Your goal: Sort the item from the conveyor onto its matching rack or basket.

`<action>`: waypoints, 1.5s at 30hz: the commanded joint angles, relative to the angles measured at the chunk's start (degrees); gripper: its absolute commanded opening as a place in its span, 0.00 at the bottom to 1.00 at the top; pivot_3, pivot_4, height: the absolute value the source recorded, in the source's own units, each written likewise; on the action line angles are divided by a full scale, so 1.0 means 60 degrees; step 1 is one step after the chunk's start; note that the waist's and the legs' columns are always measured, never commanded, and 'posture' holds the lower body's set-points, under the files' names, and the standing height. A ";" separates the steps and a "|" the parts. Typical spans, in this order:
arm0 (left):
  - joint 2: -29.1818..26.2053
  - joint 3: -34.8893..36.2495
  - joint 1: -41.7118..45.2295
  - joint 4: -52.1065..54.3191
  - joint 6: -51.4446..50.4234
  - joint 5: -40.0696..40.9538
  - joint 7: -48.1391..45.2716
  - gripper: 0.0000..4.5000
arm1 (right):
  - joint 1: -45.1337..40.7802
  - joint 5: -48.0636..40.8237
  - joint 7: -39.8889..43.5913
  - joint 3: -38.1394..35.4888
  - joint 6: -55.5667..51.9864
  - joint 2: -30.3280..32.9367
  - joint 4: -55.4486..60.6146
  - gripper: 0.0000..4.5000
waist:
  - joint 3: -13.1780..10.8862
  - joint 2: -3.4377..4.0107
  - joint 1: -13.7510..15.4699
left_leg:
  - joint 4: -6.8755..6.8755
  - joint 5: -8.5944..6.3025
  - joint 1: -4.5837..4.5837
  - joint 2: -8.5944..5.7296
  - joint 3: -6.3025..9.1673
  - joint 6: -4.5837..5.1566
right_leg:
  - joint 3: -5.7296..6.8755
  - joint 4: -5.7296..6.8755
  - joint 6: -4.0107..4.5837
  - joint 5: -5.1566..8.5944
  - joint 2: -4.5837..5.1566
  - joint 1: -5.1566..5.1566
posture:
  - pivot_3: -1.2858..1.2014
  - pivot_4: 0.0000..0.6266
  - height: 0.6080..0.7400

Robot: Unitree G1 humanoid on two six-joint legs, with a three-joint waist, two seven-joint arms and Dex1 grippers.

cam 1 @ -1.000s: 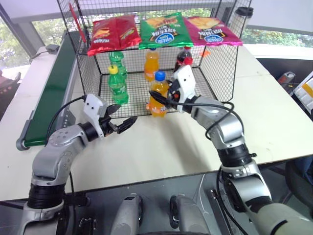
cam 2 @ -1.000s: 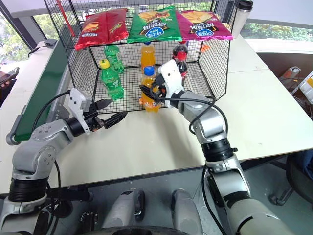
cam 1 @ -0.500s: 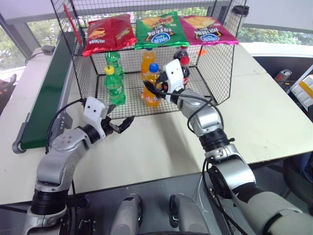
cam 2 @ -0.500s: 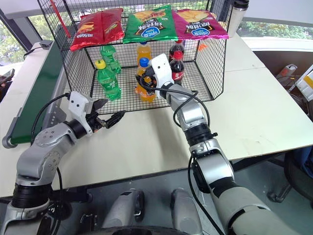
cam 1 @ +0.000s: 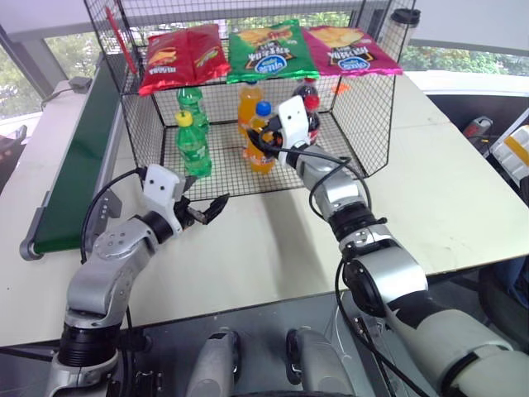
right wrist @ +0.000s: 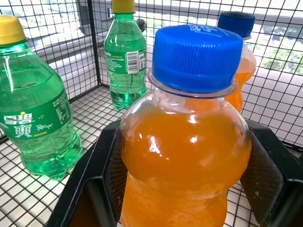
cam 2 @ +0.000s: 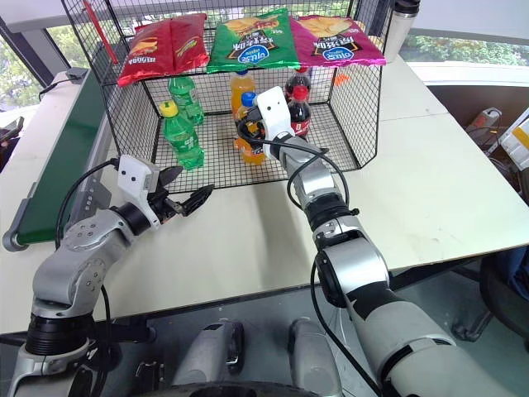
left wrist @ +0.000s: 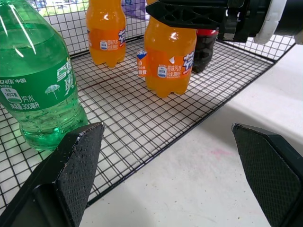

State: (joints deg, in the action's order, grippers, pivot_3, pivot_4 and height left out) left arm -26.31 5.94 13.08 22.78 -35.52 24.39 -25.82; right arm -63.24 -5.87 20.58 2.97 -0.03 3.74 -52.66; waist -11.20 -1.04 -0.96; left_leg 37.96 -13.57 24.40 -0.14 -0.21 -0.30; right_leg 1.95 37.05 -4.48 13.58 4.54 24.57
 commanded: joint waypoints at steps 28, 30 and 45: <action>0.0194 -0.0120 0.0136 -0.0079 0.0438 -0.0178 -0.0084 1.00 | 0.2464 -0.0488 0.1136 -0.0113 -0.3192 0.1276 0.7201 0.98 | 0.0000 0.0001 0.0035 | -0.0004 -0.0001 0.0000 0.0000 0.0002 0.0000 | -0.0001 -0.0002 0.0001 0.0001 0.0009 0.0000 | 0.52 0.24 0.99; 0.0149 -0.0080 0.0075 -0.0093 0.0451 -0.0194 -0.0148 1.00 | 0.3157 -0.0944 0.1734 0.0087 -0.4139 0.1607 0.8570 0.98 | 0.0000 0.0001 0.0039 | -0.0004 -0.0001 0.0000 0.0000 0.0002 0.0000 | -0.0001 -0.0001 0.0000 0.0001 0.0009 0.0001 | 0.52 0.24 0.99; 0.0036 0.0057 -0.1542 0.0895 -0.0052 0.0009 -0.0136 1.00 | 0.6976 -0.2533 0.2647 0.0256 -0.7197 0.3353 1.2348 0.98 | 0.0001 -0.0001 0.0058 | 0.0001 -0.0002 -0.0002 0.0009 0.0005 0.0000 | -0.0003 -0.0024 0.0036 0.0023 0.0027 -0.0005 | 0.52 0.24 0.99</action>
State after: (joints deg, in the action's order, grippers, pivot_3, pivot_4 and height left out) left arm -25.79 5.35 4.55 24.96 -35.65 23.29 -26.90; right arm -21.27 -20.48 37.43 5.85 -43.48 23.71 19.28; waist -11.20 -1.05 -0.61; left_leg 37.97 -13.58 24.39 -0.09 -0.19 -0.30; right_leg 1.93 36.90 -4.26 13.72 4.71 24.53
